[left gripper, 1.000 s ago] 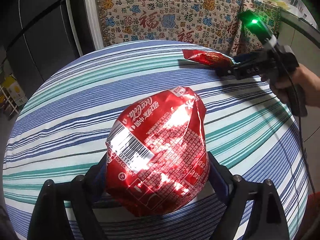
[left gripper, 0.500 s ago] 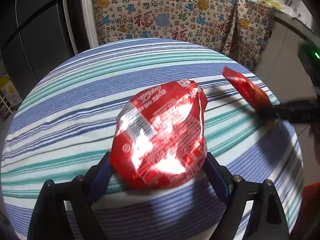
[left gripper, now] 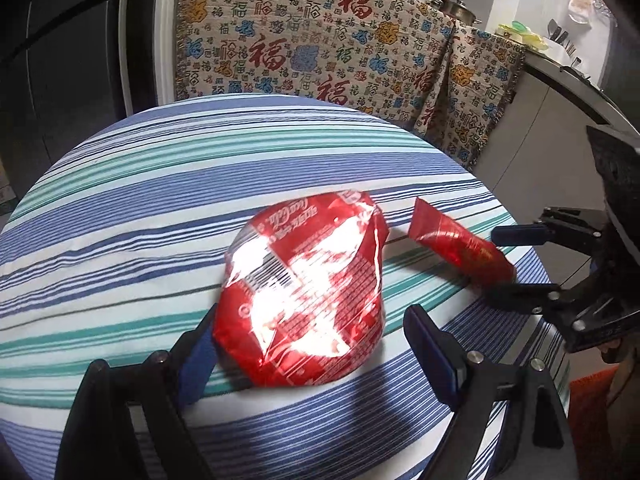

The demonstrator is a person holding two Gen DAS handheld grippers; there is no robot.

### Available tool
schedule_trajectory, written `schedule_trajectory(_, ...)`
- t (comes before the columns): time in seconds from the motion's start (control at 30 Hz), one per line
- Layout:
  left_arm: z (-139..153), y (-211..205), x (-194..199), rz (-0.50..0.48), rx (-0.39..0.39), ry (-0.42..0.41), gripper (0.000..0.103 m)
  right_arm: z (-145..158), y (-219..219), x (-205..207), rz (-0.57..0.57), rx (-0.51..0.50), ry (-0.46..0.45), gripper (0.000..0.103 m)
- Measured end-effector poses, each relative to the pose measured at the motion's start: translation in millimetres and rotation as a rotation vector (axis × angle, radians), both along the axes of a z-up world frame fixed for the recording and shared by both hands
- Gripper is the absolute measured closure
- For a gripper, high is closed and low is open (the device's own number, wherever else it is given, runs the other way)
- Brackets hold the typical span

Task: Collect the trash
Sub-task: 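Grasp the red Coca-Cola foil bag with left tool while right grasps the red snack stick, then lift the foil bag and snack stick and carry them over the wastebasket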

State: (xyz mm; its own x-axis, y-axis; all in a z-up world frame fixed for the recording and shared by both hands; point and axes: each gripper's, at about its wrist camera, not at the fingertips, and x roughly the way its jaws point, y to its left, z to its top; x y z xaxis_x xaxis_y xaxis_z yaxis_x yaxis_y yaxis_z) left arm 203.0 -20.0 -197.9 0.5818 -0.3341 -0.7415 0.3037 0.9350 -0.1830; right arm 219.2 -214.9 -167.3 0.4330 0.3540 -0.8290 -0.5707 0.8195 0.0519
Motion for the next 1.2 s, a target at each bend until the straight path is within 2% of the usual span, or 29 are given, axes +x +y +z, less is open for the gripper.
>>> schedule_trajectory(0.07, 0.6, -1.0, 3.2, -0.016, -0.002, -0.001, 0.014, -4.2, 4.2, 3.2, 0.000, 0.000, 0.016, 0.044)
schedule_trajectory(0.1, 0.8, -1.3, 3.5, -0.018, 0.002, -0.002, 0.016, -6.8, 6.6, 3.5, -0.002, -0.003, 0.030, 0.070)
schedule_trajectory(0.13, 1.3, -0.9, 2.9, -0.013, 0.005, -0.007, 0.027, -8.7, 3.1, 9.7, -0.009, -0.015, 0.039, 0.091)
schedule_trajectory(0.23, 5.4, 3.6, 3.5, -0.007, -0.019, -0.006, 0.030, -0.7, -7.0, 8.0, -0.061, 0.001, 0.039, 0.094)
schedule_trajectory(0.33, 12.5, 5.5, 2.3, 0.015, -0.033, -0.016, 0.038, 11.5, -13.1, 4.0, -0.088, 0.057, 0.030, 0.095)
schedule_trajectory(0.4, 16.1, 7.0, 0.3, 0.015, -0.054, -0.024, 0.069, 14.0, -20.5, 1.7, -0.117, 0.087, 0.038, 0.095)
schedule_trajectory(0.43, 18.3, 8.8, 0.2, 0.012, -0.083, -0.020, 0.075, 14.1, -22.0, 1.5, -0.124, 0.097, 0.043, 0.095)
schedule_trajectory(0.63, 20.1, 6.7, -0.2, 0.017, -0.070, -0.025, 0.073, 8.1, -39.5, -0.3, -0.163, 0.135, 0.079, 0.095)
schedule_trajectory(0.73, 23.5, 3.0, -5.2, 0.020, -0.067, -0.050, 0.077, 8.9, -43.0, 1.1, -0.166, 0.139, 0.077, 0.095)
schedule_trajectory(0.77, 25.7, 3.3, -7.7, 0.022, -0.073, -0.061, 0.085, 10.0, -44.8, 1.2, -0.169, 0.142, 0.074, 0.095)
schedule_trajectory(0.8, 28.9, 3.6, -9.2, 0.018, -0.091, -0.067, 0.087, 11.2, -46.5, 0.4, -0.173, 0.146, 0.071, 0.095)
schedule_trajectory(0.93, 32.8, 6.1, -12.3, 0.042, -0.105, -0.077, 0.088, 21.0, -55.1, -0.1, -0.195, 0.194, 0.060, 0.095)
schedule_trajectory(1.03, 32.5, 6.8, -13.5, 0.062, -0.136, -0.061, 0.088, 23.3, -57.1, -0.7, -0.203, 0.191, 0.053, 0.095)
schedule_trajectory(1.2, 44.4, -7.5, -23.7, 0.074, -0.091, -0.095, 0.088, 28.1, -61.7, -7.5, -0.213, 0.218, 0.049, 0.095)
